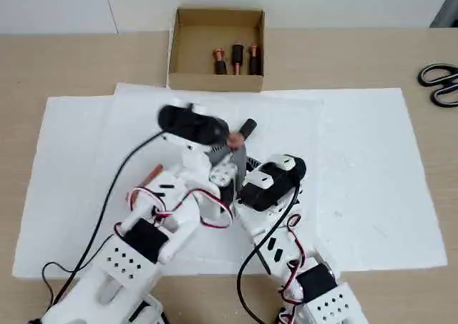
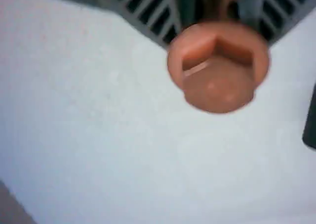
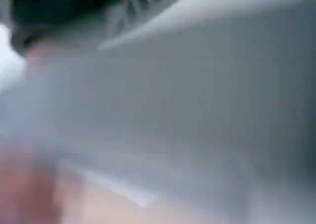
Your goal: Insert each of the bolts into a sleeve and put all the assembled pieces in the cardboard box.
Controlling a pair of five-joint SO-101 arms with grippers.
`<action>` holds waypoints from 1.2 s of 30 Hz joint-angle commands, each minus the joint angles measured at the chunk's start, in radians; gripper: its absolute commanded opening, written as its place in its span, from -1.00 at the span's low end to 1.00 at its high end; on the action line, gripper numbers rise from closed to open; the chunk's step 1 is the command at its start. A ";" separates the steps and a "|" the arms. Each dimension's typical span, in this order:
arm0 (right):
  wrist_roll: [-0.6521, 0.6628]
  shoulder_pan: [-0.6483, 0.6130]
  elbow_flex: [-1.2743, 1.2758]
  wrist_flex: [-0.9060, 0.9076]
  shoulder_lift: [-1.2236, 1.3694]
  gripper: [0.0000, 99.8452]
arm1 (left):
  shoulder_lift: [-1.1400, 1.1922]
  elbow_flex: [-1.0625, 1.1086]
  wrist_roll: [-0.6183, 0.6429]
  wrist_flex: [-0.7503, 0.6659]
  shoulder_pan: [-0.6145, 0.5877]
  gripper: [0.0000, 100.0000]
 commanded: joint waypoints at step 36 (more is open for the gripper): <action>0.015 0.002 0.008 -0.001 -0.024 -0.99 | -0.021 -0.286 0.000 0.391 -0.132 -0.57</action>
